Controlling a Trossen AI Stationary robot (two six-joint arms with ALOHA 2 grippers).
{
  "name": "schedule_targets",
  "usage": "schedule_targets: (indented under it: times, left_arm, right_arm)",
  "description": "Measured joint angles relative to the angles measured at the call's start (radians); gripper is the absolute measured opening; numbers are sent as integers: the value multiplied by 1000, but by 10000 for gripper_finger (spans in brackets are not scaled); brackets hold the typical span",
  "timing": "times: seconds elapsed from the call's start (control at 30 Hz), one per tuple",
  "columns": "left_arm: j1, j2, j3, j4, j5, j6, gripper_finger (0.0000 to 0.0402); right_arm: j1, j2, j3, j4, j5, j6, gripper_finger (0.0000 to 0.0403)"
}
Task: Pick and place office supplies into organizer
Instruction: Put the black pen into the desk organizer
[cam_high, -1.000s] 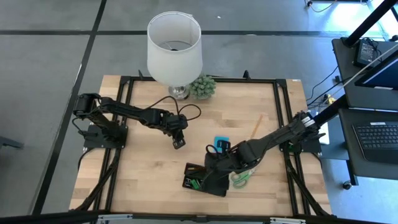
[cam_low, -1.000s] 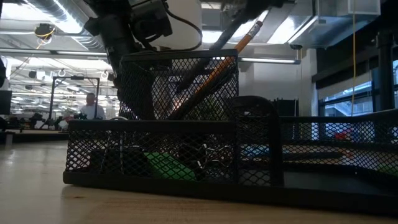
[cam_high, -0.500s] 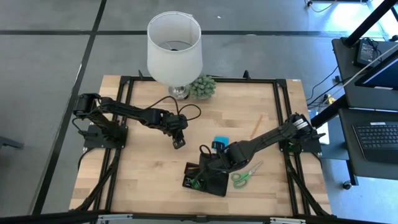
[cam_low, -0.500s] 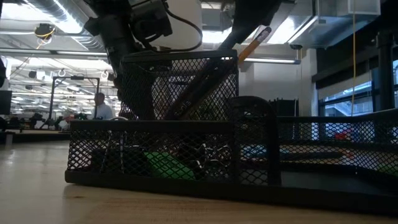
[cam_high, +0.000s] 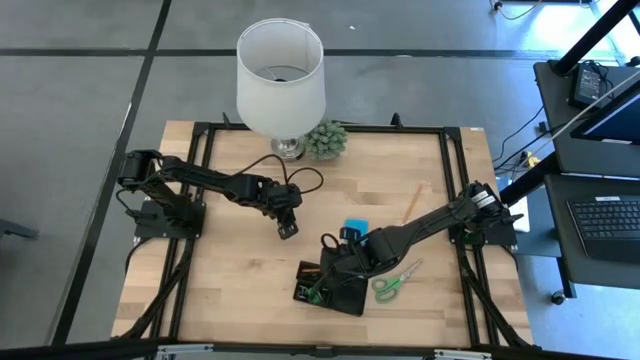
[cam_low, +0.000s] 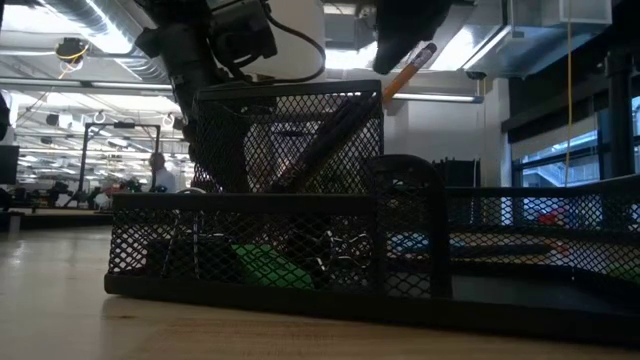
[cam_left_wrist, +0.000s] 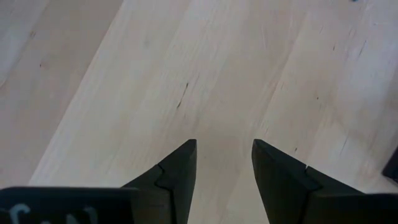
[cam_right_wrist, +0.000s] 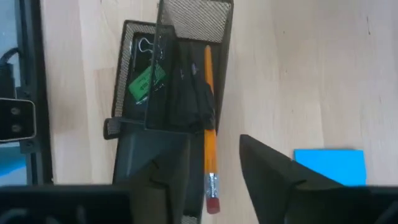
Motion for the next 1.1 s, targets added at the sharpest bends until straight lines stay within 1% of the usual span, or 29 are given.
schedule_targets:
  times: [0.07,0.13,0.3,0.4,0.47,0.53,0.63,0.77,0.87,1.0,1.1]
  left_arm:
    - [0,0,0,0,0,0,148]
    - [0,0,0,0,0,0,148]
    - [0,0,0,0,0,0,148]
    - [0,0,0,0,0,0,148]
    - [-1,0,0,0,0,-2,148]
    - [-6,0,0,0,0,-2,148]
    - [-17,0,0,-1,0,-2,148]
    - [-33,0,0,0,-5,-1,148]
    - [-41,0,0,0,-39,-1,148]
    - [-46,0,0,0,-57,-2,148]
    - [-46,0,0,0,-58,-16,148]
  right_arm:
    - [0,0,20,-55,4,-2,155]
    - [0,0,71,-119,5,-26,161]
    - [0,-3,195,-311,8,-140,159]
    - [0,-36,205,-399,8,-216,155]
    - [0,-78,172,-417,8,-234,153]
    - [-4,-138,109,-393,8,-247,151]
    - [-10,-249,-36,-307,8,-258,148]
    - [-38,-407,-277,-191,7,-255,144]
    - [-61,-515,-473,-116,8,-240,140]
    - [-80,-606,-710,29,7,-255,135]
    - [-79,-622,-832,129,3,-318,135]
